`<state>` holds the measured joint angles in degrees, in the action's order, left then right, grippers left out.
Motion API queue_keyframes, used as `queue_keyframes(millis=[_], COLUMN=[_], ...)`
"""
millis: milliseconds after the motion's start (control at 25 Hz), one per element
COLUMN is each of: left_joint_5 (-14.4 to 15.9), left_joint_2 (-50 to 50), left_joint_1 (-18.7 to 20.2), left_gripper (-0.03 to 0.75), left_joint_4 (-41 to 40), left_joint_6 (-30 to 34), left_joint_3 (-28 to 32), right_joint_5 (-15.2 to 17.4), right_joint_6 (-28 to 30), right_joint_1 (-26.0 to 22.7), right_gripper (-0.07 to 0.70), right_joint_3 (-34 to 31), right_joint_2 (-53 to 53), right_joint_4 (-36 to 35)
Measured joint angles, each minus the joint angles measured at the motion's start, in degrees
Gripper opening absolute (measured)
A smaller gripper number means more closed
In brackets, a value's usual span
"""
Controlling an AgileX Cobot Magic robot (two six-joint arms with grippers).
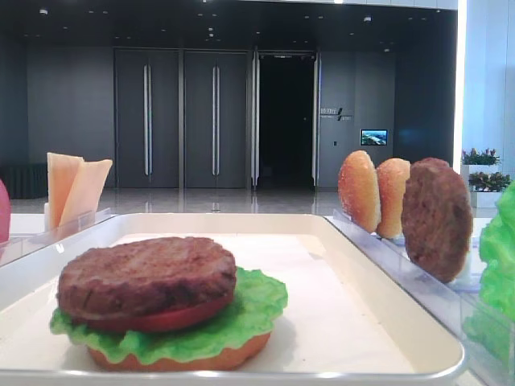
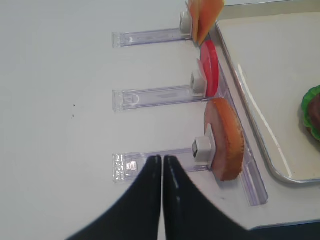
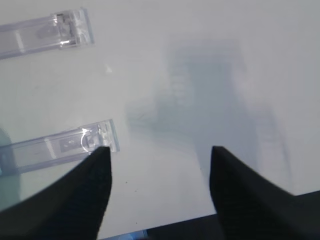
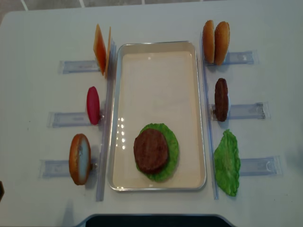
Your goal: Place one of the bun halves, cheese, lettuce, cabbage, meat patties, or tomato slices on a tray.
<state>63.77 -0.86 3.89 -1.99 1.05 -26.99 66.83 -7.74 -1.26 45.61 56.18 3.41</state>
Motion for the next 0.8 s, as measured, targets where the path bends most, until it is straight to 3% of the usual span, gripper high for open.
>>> queue_keyframes(millis=[480, 800], left_joint_5=[0.0, 0.0], left_joint_2=[0.0, 0.0], left_joint_1=[0.0, 0.0], left_gripper=[-0.001, -0.001], left_joint_4=[0.0, 0.0], left_joint_6=[0.0, 0.0], left_joint_3=[0.0, 0.0], right_joint_5=[-2.6, -2.0], right_joint_6=[0.9, 2.7], right_joint_1=[0.0, 0.1], right_gripper=[0.440, 0.440], right_joint_3=[-15.3, -16.9], right_joint_2=[-29.7, -45.8], right_joint_4=[-1.9, -1.9])
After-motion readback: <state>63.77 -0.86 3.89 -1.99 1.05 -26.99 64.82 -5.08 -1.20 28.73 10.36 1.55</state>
